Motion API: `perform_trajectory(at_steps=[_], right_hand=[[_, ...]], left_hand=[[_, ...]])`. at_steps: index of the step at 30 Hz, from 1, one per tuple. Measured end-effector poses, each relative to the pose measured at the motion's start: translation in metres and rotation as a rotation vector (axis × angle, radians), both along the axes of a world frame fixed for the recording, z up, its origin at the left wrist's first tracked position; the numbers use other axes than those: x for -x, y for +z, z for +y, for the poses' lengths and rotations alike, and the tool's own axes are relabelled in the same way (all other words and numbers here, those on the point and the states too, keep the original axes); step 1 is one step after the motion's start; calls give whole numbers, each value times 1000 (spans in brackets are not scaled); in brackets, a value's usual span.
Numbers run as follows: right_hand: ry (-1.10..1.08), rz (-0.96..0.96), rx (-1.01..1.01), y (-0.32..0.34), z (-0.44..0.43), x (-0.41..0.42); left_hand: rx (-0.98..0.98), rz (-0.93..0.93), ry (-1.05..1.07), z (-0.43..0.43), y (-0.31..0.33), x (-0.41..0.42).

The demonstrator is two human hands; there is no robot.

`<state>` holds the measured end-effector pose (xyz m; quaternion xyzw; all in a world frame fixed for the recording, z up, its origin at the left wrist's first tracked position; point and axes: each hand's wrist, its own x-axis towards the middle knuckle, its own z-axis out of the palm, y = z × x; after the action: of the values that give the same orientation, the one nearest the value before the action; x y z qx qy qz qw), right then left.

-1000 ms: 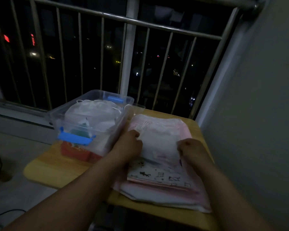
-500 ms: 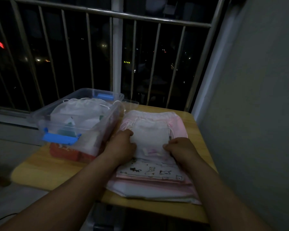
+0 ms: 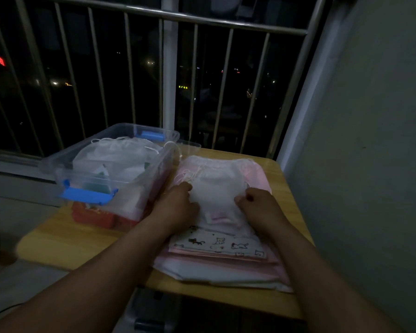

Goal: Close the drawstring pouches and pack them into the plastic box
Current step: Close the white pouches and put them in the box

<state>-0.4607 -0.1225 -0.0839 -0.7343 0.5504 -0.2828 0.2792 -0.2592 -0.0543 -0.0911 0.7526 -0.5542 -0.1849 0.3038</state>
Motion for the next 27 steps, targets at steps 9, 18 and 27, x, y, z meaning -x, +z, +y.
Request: perform_trajectory(at_steps=[9,18,27], right_hand=[[-77,-659,-206,8,6,4],[101,-818,-489,12,30,18],[137,-887,-804,27,34,20]], left_hand=[[152,560,57,8,29,11],[-25,977,-32,16,35,17],[-72,1209,-75,14,37,14]])
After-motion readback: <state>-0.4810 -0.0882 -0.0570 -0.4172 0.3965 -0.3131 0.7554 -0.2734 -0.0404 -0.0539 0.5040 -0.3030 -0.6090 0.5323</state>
